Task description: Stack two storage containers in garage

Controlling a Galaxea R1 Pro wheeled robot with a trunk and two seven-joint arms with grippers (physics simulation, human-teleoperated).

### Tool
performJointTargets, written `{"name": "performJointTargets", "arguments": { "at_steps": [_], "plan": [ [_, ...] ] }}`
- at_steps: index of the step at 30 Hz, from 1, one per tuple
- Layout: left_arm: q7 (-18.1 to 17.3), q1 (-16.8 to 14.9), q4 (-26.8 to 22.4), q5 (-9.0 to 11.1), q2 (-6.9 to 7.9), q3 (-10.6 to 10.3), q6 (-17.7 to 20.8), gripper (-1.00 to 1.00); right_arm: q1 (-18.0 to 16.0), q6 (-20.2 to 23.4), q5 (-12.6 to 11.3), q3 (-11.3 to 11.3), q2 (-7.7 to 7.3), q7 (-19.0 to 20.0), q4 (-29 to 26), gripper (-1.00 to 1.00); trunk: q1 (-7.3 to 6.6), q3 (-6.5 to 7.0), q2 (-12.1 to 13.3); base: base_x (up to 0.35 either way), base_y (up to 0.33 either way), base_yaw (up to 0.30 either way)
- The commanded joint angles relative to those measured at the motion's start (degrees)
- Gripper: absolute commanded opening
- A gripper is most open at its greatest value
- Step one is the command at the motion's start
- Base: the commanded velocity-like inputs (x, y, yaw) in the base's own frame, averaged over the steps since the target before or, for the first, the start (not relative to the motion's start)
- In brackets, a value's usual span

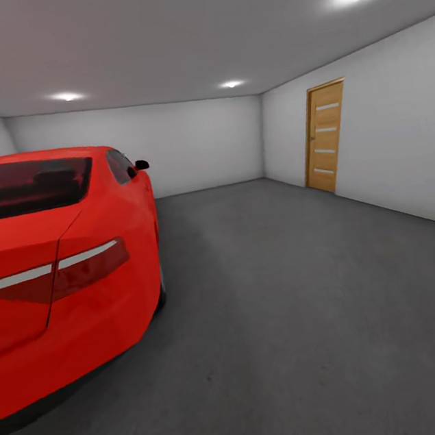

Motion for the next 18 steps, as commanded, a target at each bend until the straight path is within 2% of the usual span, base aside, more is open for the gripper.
{"name": "performJointTargets", "arguments": {
  "at_steps": [1,10,12,14,18],
  "plan": [
    [0.0,0.0,0.0,0.5,-0.01,0.1,-0.2,1.00,0.0,-0.2,-0.2,-0.1,-0.02,0.1,0.0,1.00,0.00,-0.05,0.0,0.000,0.000,-0.296],
    [0.3,0.0,0.0,1.4,0.54,0.3,0.1,1.00,0.0,-0.3,-0.2,-0.1,-0.10,0.1,0.0,1.00,0.00,-0.05,0.0,0.000,0.000,-0.296],
    [0.4,0.0,0.0,4.1,1.24,1.5,0.2,1.00,0.0,-0.3,-0.2,-0.1,-0.01,0.1,0.0,1.00,0.00,-0.05,0.0,0.000,0.000,-0.296],
    [0.3,0.0,0.0,5.7,1.46,2.0,0.2,1.00,0.0,-0.3,-0.2,-0.1,0.02,0.1,0.0,1.00,0.00,-0.05,0.0,0.000,0.000,-0.296],
    [0.0,0.0,0.0,6.8,1.65,2.3,0.3,1.00,0.0,-0.4,-0.2,-0.1,0.00,0.1,0.0,1.00,0.00,-0.05,0.0,0.000,0.000,-0.296]
  ]
}}
